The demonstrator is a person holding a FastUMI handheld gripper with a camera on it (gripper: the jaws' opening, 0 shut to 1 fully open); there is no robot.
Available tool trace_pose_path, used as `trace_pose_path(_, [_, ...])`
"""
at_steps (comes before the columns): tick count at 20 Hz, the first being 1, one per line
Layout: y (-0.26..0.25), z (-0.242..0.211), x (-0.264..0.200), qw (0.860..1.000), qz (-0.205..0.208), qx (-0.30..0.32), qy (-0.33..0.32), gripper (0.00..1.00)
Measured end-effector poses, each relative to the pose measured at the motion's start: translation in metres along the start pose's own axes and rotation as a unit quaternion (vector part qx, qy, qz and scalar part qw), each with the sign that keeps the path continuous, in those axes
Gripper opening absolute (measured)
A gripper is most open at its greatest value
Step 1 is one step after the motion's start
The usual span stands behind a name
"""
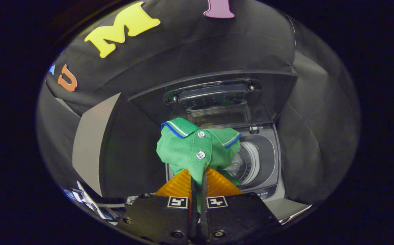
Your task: Put the clothes into the washing machine and then close the washing machine lid.
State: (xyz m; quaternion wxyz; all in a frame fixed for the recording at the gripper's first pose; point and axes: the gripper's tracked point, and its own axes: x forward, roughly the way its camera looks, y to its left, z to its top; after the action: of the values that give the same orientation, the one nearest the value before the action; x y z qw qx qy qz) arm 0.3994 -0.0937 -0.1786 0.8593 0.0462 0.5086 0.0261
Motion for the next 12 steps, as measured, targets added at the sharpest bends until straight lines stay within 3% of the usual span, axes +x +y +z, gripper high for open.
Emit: trace_pose_path(12, [-0.023,-0.011,0.062,1.000,-0.009,-0.004,0.014,0.07])
